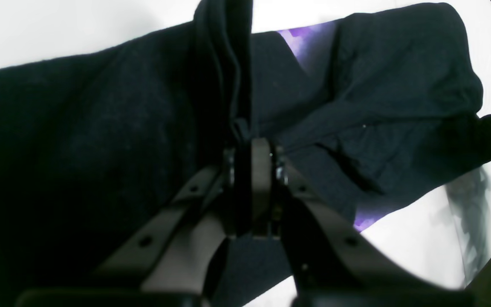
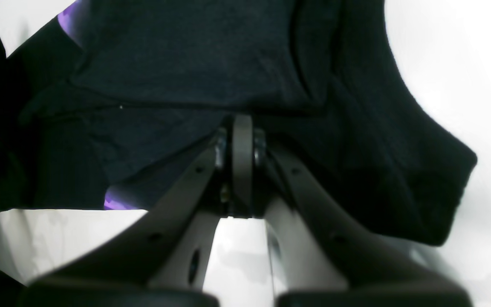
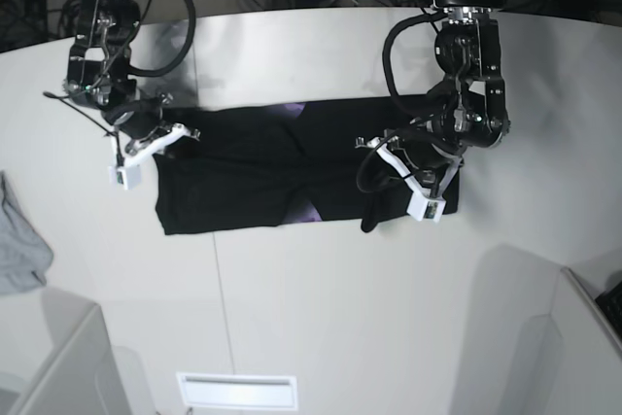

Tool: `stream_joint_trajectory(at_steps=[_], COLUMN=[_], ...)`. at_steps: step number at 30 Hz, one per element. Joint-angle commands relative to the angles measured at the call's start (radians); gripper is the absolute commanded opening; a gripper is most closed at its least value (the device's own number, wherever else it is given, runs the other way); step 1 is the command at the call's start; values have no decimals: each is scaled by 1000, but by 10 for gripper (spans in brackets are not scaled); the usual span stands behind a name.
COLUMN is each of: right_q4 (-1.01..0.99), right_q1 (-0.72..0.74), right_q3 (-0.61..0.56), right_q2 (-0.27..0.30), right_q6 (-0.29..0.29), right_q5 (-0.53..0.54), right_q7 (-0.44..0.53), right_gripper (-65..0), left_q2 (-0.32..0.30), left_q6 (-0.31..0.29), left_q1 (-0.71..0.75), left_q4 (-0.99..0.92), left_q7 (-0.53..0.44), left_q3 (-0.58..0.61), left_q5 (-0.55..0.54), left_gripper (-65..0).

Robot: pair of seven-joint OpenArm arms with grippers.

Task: Fold the T-shirt properly
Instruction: 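Carry the left gripper's strip end inward toward the right gripper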

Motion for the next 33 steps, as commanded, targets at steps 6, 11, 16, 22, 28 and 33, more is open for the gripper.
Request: stream_joint_trajectory(at_steps=[6, 11, 16, 22, 28, 33], right_q4=[15, 15, 15, 15, 15, 15], right_q1=[26, 28, 28, 28, 28, 28], right_q3=[0, -3, -5, -5, -5, -5], right_q2=[10, 10, 8, 4, 2, 2], right_q6=[4, 4, 4, 4, 4, 4], right_q5=[14, 14, 14, 14, 14, 14], right_q7=[18, 18, 18, 16, 16, 16], right_gripper=[-650, -650, -650, -650, -650, -650], left_q2=[17, 17, 17, 17, 17, 17], left_q6=[-3, -3, -3, -3, -3, -3], left_q1=[-10, -13, -2, -13, -4, -4], left_q4=[34, 39, 111, 125, 123, 123], left_q7=[38, 43, 52, 101, 101, 101], left_q3=[0, -5, -8, -11, -7, -4], left_q5=[-18, -18, -18, -10, -11, -10], left_gripper=[-650, -650, -650, -650, -650, -650])
